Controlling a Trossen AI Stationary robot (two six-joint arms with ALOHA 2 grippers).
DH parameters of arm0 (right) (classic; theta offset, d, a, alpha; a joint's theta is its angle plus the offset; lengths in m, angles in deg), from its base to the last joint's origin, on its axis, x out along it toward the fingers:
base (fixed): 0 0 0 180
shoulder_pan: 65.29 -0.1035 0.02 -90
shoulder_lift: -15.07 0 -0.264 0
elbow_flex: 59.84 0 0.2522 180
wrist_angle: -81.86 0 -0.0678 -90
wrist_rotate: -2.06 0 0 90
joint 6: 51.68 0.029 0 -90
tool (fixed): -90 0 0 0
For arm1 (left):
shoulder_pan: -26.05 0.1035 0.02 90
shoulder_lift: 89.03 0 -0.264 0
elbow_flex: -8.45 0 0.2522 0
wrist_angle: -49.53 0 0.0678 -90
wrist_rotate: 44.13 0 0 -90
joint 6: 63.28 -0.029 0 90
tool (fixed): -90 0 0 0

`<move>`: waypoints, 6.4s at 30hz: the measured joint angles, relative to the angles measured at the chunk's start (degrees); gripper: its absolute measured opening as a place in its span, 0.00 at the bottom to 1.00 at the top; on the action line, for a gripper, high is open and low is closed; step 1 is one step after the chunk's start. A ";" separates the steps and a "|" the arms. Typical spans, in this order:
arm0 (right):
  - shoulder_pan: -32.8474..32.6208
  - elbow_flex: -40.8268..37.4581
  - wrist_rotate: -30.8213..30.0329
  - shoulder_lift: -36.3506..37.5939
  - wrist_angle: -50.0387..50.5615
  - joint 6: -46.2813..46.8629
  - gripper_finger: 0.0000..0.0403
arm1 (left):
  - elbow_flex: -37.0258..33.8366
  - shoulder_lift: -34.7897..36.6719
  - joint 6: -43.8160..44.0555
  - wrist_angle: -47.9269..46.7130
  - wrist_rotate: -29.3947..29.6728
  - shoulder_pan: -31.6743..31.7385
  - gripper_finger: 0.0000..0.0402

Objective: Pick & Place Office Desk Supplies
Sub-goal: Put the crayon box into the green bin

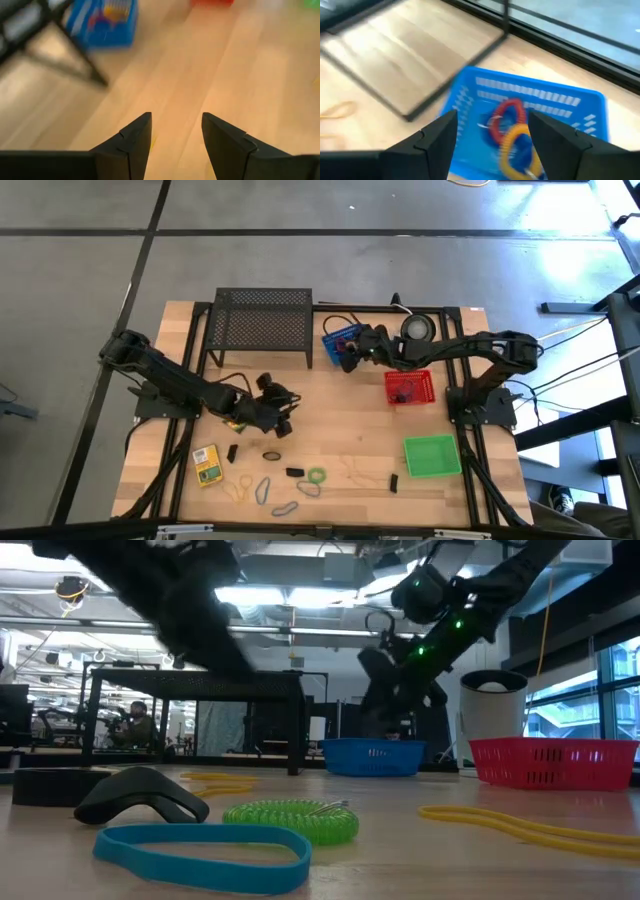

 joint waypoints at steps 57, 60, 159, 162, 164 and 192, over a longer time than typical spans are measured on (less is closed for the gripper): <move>-4.48 0.00 6.10 4.94 0.37 -2.95 0.55 | -6.70 0.64 -31.97 -20.37 -29.15 15.82 0.25; -4.48 0.01 6.10 4.94 0.37 -2.95 0.55 | -4.27 0.74 -31.62 -22.33 -27.15 15.80 0.22; -21.12 0.02 13.75 8.27 -3.65 -2.75 0.55 | -0.09 13.76 -32.93 3.92 -18.13 6.80 0.01; -22.43 0.00 13.73 8.27 -3.63 -3.93 0.55 | -0.07 13.76 -32.95 9.08 -17.37 5.90 0.01; -23.24 0.02 13.70 8.26 -3.63 -6.17 0.55 | -0.06 13.76 -33.06 11.73 -17.29 5.45 0.01; -24.50 0.00 8.64 3.51 -7.80 -11.10 0.55 | -0.02 5.37 -27.36 15.95 -13.71 6.34 0.03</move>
